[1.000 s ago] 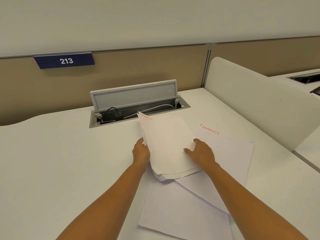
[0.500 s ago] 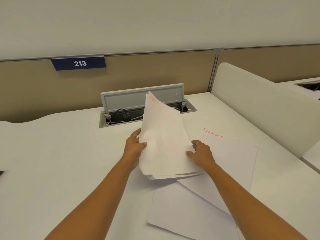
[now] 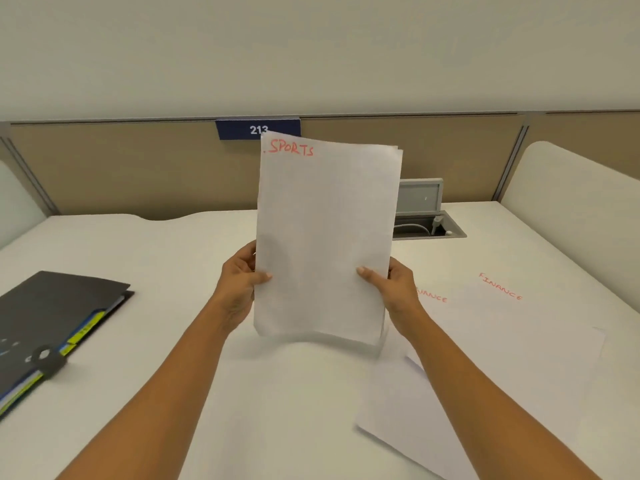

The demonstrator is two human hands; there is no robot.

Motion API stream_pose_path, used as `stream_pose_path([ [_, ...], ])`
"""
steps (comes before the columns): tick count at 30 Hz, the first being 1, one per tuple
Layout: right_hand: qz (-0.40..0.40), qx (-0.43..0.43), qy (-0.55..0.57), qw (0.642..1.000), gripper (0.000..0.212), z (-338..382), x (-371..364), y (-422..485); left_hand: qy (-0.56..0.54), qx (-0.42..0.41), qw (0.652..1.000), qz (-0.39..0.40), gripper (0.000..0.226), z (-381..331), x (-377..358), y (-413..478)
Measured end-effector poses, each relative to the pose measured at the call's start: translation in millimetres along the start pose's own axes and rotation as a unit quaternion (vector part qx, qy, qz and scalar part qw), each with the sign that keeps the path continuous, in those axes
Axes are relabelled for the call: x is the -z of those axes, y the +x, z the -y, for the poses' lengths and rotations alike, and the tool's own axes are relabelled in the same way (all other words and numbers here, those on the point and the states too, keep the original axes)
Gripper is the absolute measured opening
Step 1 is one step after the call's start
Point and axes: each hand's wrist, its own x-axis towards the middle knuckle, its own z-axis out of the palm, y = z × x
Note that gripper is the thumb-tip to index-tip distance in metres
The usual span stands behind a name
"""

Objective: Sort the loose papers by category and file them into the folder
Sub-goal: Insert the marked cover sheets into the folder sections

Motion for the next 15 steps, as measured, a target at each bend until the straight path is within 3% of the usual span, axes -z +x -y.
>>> stream_pose_path([
  [6,0.026,0.014,-0.015,0.999,0.016,-8,-31,-17,0.031,-0.024,0.998,-0.043,0.039,7,32,-26],
  [10,0.025,0.005,-0.015,1.000,0.017,-12,-44,-23,0.041,-0.025,0.996,-0.073,0.016,16,37,-33],
  [15,0.025,0.009,-0.010,1.000,0.017,-8,-52,-24,0.047,-0.035,0.994,-0.087,0.011,14,39,-32],
])
